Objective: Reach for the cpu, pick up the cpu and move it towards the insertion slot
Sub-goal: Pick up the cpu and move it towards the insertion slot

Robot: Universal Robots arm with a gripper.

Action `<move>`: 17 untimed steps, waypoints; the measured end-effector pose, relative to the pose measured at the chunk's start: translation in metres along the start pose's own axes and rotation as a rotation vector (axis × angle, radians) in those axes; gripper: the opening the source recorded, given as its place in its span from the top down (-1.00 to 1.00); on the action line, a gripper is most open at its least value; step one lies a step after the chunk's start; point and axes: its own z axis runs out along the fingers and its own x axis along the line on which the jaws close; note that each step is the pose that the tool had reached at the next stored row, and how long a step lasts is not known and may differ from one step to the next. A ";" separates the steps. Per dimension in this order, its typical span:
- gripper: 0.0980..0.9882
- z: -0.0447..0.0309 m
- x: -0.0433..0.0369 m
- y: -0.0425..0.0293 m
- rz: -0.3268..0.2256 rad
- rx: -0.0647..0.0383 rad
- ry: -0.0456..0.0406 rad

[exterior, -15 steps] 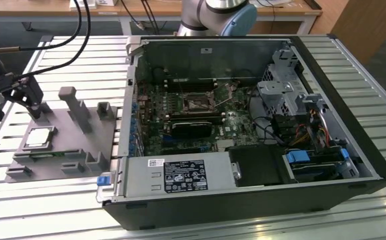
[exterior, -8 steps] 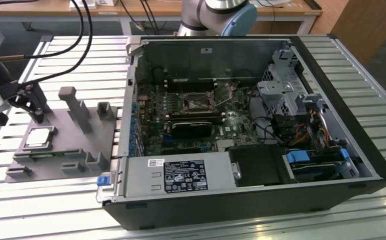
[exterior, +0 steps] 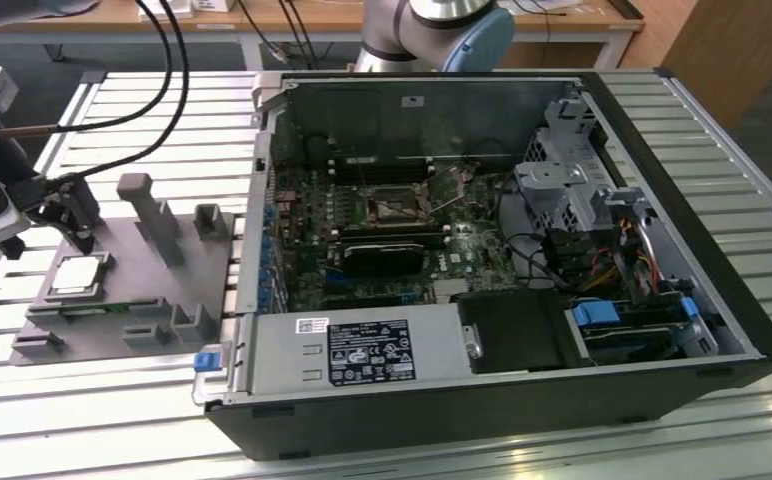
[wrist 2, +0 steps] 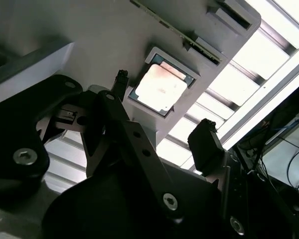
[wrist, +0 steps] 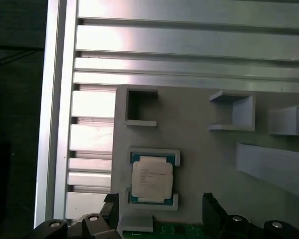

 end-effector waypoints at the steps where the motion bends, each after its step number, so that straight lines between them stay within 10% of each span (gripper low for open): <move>1: -0.49 0.0018 0.0000 -0.0001 0.000 0.000 0.0000; 17: -0.66 0.0310 0.0011 0.0001 0.006 0.000 -0.0002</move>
